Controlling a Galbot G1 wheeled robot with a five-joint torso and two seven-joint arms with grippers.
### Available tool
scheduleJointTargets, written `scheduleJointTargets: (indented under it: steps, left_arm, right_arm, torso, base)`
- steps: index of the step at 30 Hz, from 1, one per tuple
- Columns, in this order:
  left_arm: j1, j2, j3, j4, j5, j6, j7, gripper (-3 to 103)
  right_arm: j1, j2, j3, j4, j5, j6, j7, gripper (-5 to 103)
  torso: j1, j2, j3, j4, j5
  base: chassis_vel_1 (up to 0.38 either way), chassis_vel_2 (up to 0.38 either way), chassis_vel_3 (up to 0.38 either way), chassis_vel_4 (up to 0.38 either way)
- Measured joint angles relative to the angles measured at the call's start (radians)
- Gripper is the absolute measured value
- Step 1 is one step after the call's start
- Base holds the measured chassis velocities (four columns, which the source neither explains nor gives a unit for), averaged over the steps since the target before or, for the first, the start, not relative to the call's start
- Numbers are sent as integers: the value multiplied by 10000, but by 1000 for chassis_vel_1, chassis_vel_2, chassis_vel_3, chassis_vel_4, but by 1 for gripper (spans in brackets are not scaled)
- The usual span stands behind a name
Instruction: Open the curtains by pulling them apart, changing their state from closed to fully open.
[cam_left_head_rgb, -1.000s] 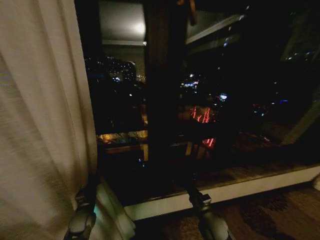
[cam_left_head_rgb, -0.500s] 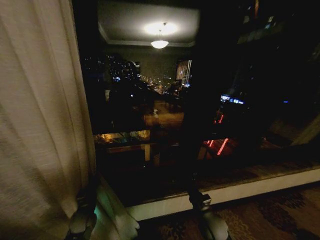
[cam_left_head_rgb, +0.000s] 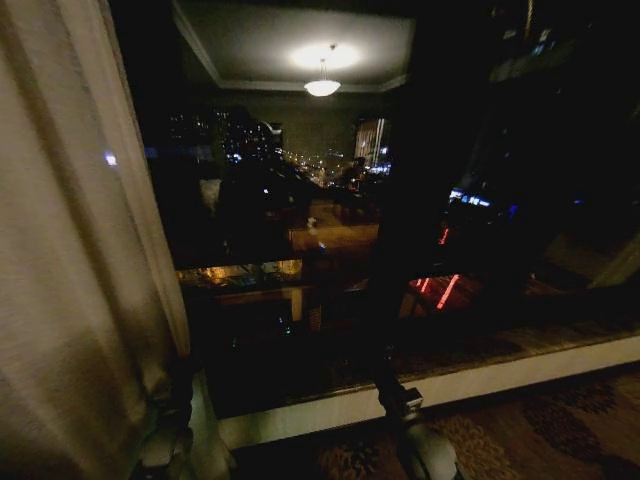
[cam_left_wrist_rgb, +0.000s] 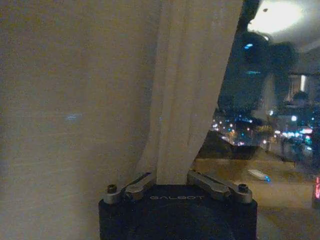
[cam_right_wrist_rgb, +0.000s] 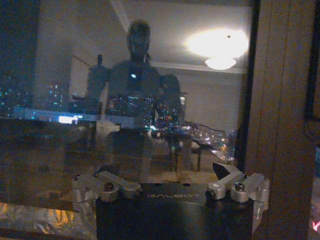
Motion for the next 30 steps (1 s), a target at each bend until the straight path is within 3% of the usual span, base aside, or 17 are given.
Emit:
scheduleJointTargets:
  steps: [15,30]
  left_arm:
    - [-87,-30,-59,219,10,-46,-7,0]
    - [-824,-44,346,1147,50,-226,29,0]
  right_arm:
    - [-6,4,-8,0,0,0,-1,100]
    - [-2,4,-8,-1,0,0,-1,100]
  torso:
    - [-15,11,-6,1,-4]
    - [-2,1,-1,3,-5]
  base:
    - [165,-130,-165,118]
    - [5,-13,-13,15]
